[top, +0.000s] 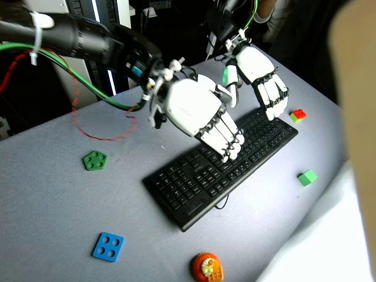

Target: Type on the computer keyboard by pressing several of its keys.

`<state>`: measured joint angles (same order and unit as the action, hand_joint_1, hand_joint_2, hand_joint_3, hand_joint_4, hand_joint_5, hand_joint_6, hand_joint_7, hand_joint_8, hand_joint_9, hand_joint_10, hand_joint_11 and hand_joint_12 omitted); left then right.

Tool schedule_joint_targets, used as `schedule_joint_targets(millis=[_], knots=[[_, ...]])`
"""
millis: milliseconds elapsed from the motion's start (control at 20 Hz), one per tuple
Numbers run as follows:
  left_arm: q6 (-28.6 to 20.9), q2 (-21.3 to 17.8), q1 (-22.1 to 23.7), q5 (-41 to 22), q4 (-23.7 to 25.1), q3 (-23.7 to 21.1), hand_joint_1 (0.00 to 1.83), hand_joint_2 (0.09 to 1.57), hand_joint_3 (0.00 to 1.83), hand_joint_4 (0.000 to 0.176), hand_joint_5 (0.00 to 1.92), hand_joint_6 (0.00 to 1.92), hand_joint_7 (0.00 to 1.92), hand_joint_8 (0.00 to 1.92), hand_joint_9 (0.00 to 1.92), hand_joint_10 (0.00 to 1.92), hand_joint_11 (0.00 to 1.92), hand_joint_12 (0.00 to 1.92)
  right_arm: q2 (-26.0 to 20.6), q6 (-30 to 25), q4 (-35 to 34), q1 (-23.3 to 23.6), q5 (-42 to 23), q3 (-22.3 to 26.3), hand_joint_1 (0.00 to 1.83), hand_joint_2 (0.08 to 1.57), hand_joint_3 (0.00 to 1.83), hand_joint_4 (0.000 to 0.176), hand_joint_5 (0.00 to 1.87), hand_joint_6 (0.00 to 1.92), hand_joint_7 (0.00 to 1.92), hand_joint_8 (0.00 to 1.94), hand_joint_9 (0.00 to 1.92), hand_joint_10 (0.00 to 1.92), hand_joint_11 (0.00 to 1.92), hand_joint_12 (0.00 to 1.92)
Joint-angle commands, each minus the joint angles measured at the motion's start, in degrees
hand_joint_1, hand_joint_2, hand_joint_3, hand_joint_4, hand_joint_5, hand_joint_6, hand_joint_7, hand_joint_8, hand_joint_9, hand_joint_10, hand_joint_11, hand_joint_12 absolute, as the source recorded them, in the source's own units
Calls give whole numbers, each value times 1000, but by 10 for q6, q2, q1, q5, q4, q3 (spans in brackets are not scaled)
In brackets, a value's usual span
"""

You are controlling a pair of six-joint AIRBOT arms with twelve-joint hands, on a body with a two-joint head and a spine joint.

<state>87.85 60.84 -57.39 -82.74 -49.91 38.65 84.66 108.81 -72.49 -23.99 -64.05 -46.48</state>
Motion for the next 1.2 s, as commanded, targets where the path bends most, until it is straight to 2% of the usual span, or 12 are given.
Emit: schedule_joint_targets(millis=[0,50,100,200,300,400,600,750,900,950,1050,1150], knots=[[-8,4,-1,-69,36,7,126,1225,0,36,497,28,597,69,511,176,0,1246,9,0,53,11,-31,-5,62,1140,0,0,608,226,670,67,426,613,0,1517],[-12,16,-8,-69,43,15,121,1231,0,43,494,11,617,78,459,355,0,1289,27,4,46,14,-41,-18,47,1143,0,0,511,386,667,68,337,795,0,1544],[-12,26,-11,-69,48,20,122,1236,0,44,492,3,599,87,321,670,0,1338,42,4,44,16,-47,-28,59,1146,0,0,392,680,666,79,300,926,0,1577],[-12,45,-17,-84,51,30,112,1238,0,48,491,2,598,101,293,752,0,1346,67,7,37,17,-51,-47,47,1152,1,0,354,727,652,78,287,934,0,1573],[-18,60,-19,-94,59,44,106,1240,1,44,486,1,602,112,286,784,0,1358,91,15,37,13,-61,-67,50,1152,0,0,356,740,652,79,287,933,0,1573],[-30,70,-19,-94,74,59,109,1242,1,47,475,1,587,117,260,789,0,1309,108,21,37,7,-70,-86,34,1156,2,0,359,725,654,82,290,915,0,1561],[-50,82,-19,-95,103,91,98,1254,3,32,461,1,549,109,236,774,0,1248,128,28,37,-15,-67,-120,54,1153,0,0,364,726,650,80,279,907,0,1556],[-64,96,-19,-95,111,115,130,1247,0,28,496,11,569,113,287,710,0,1252,134,32,37,-21,-56,-139,41,1146,0,0,377,687,672,93,289,913,0,1560],[-73,110,-21,-95,115,133,105,1251,2,35,481,2,574,106,305,660,0,1230,134,40,36,-19,-51,-140,53,1149,0,0,398,687,699,117,298,943,0,1578],[-74,113,-22,-95,116,136,102,1253,3,31,482,2,578,107,309,661,0,1234,135,45,31,-19,-51,-140,59,1152,1,0,400,693,695,134,284,975,0,1572],[-75,120,-25,-97,116,142,82,1261,4,32,471,1,559,99,289,657,0,1211,135,57,3,-18,-52,-140,91,1148,0,0,423,683,664,301,284,1039,0,1604],[-75,122,-26,-97,116,144,119,1253,0,29,494,9,581,104,311,656,0,1241,135,65,2,-20,-53,-138,79,1153,1,0,418,721,545,640,282,1105,0,1644]])
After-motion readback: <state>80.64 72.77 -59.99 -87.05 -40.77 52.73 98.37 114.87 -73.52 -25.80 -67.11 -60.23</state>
